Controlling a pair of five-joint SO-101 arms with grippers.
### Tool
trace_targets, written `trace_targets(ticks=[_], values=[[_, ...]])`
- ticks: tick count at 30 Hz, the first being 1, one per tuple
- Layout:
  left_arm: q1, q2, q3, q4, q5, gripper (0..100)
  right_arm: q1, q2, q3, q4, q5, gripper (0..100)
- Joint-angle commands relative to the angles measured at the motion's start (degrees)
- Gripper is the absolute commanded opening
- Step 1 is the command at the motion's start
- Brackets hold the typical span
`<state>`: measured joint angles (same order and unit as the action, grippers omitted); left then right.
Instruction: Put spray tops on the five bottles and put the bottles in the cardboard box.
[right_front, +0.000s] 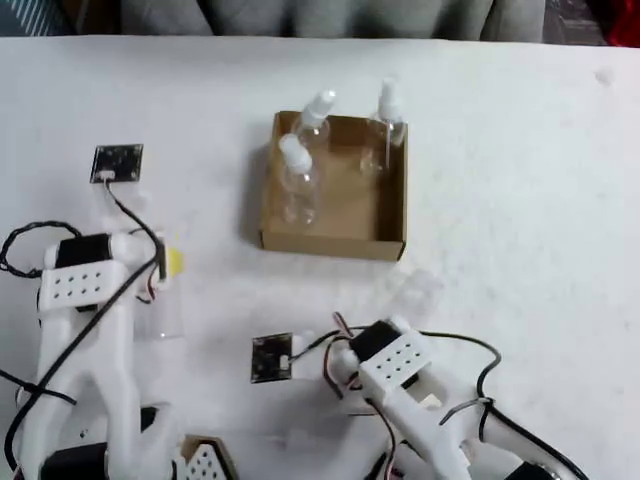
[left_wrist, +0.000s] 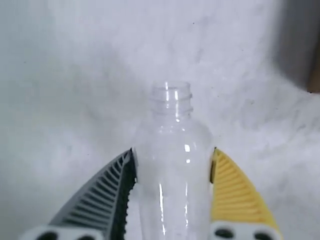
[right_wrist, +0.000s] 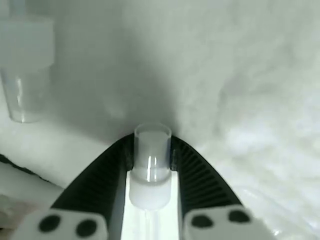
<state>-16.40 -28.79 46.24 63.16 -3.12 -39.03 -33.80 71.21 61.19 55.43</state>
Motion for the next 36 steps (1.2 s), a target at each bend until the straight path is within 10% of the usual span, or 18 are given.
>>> trace_targets(ticks=[1,36], values=[[2.33,-1.80,-0.09,-1.41,0.62,2,2.77,-0.04,-1.05,-0.48,2.64,1.7],[2.24,-2.24,0.35,-0.53,0.62,2,2.95,-0.04,-0.70,-0.13,2.46,1.7]])
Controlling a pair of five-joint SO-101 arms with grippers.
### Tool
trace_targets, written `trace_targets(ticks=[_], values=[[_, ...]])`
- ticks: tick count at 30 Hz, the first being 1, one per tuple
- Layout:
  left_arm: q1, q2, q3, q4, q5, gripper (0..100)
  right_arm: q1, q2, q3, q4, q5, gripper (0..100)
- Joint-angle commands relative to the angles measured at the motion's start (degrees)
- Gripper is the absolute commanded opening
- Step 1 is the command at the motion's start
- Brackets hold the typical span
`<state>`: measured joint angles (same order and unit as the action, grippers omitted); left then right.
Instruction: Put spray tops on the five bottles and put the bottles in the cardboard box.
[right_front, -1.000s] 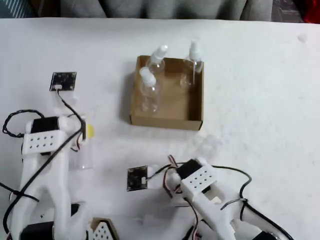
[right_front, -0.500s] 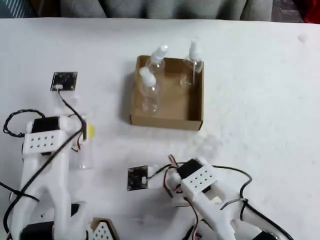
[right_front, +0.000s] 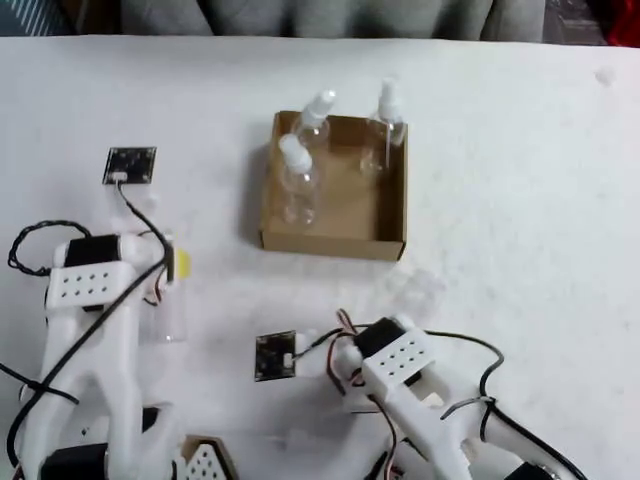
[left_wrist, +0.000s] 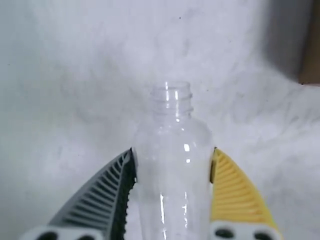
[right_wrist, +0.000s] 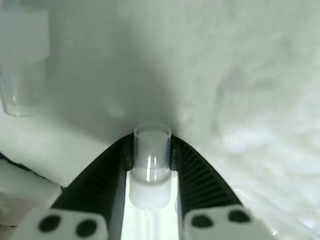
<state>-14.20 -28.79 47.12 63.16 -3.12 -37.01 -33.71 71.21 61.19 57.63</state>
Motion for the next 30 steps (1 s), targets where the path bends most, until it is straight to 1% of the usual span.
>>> trace_targets(ticks=[1,4,7,10,15,21,30], values=[[-0.40,-2.24,-0.26,-0.53,0.62,2,0.22,-0.13,-0.62,0.13,0.18,1.7],[-0.84,-2.24,0.09,-0.53,0.62,2,-1.10,0.31,-0.62,0.75,0.09,1.7],[-0.66,-2.24,0.44,-0.88,0.62,2,-0.84,0.31,-0.53,0.75,-0.09,1.7],[-0.66,-2.24,0.44,-1.05,0.62,2,-1.19,0.31,-0.53,-0.13,-2.37,1.7],[-0.66,-2.33,0.35,-0.88,0.62,2,-1.45,0.13,-0.53,-0.57,-3.16,1.7],[-0.66,-5.05,1.05,-0.70,0.62,2,-1.45,-0.13,-0.70,-3.21,-10.46,1.7],[-0.75,-12.97,4.92,-1.05,0.53,2,-1.10,-0.31,-2.37,-7.16,-19.78,1.7]])
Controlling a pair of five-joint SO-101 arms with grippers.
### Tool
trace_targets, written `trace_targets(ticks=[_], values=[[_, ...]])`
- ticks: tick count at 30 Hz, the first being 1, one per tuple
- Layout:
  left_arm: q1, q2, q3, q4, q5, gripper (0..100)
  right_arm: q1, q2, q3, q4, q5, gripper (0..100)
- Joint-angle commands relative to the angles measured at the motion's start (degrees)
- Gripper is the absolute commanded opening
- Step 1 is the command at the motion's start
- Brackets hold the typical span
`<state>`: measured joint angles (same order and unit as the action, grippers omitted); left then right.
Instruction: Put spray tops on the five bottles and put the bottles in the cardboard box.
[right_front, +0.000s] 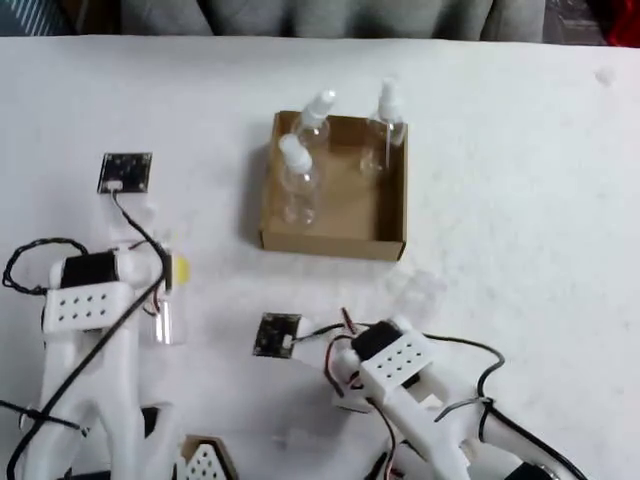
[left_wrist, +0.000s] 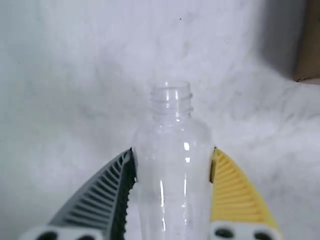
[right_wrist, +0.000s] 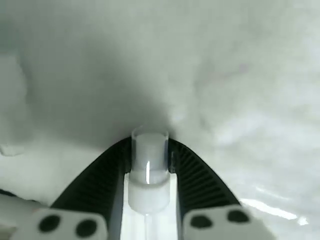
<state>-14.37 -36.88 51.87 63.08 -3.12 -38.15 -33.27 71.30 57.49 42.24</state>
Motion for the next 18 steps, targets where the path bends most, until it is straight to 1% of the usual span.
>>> trace_targets(ticks=[1,7,9,15,18], values=[[-0.57,-5.23,0.18,-0.97,0.53,2,0.04,-0.75,-3.08,-3.47,-5.89,1.7],[-0.48,-5.67,0.44,-0.97,0.53,2,0.31,-0.75,-5.80,-3.47,-14.51,1.7],[-0.48,-5.67,0.53,-0.97,0.53,2,1.45,-0.75,-6.68,-3.47,-16.70,1.7],[-0.48,-5.67,0.62,-0.97,0.53,2,9.27,-0.75,-9.85,-3.21,-18.02,1.7],[-0.04,-5.67,0.62,-1.05,0.53,2,11.38,-0.75,-10.29,-3.30,-18.55,1.7]])
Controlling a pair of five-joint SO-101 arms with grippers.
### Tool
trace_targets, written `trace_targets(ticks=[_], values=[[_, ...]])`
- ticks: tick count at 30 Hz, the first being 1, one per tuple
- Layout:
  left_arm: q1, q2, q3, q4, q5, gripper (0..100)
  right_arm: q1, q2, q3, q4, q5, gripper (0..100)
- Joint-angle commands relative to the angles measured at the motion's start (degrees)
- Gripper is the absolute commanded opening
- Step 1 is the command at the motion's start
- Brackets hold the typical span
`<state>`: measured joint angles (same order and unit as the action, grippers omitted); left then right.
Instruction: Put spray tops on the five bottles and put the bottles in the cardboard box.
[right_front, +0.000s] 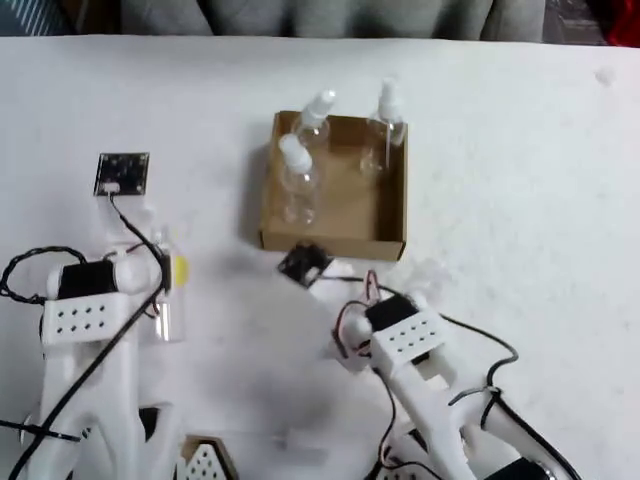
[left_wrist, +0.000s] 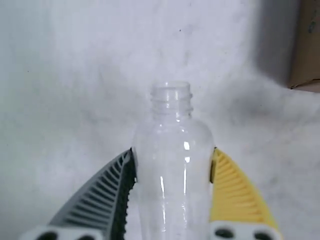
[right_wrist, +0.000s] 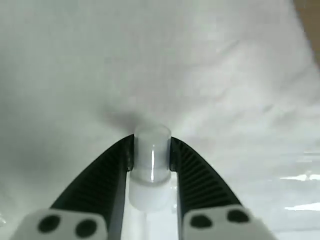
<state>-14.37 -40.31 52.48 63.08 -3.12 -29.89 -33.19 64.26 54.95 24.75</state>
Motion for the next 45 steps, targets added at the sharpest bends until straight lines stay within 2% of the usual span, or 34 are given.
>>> trace_targets(ticks=[1,11,24,35,42,45], values=[[0.40,-2.24,0.09,-1.05,0.53,2,3.12,-1.01,-3.25,-0.84,-2.02,1.7],[0.75,-2.24,0.09,-1.05,0.53,2,6.73,-13.05,-2.37,2.33,-11.34,1.7],[0.75,-2.24,0.00,-1.05,0.53,2,12.62,-24.31,0.18,1.98,-17.93,1.7],[0.75,-2.24,0.09,-1.05,0.53,2,22.02,-24.40,4.92,-12.70,-18.02,1.7],[0.66,-2.33,0.09,-1.05,0.53,2,20.26,-24.13,8.53,-17.36,-17.23,2.1],[0.66,-2.33,0.09,-1.05,0.53,2,17.19,-24.40,10.64,-17.54,-10.81,2.1]])
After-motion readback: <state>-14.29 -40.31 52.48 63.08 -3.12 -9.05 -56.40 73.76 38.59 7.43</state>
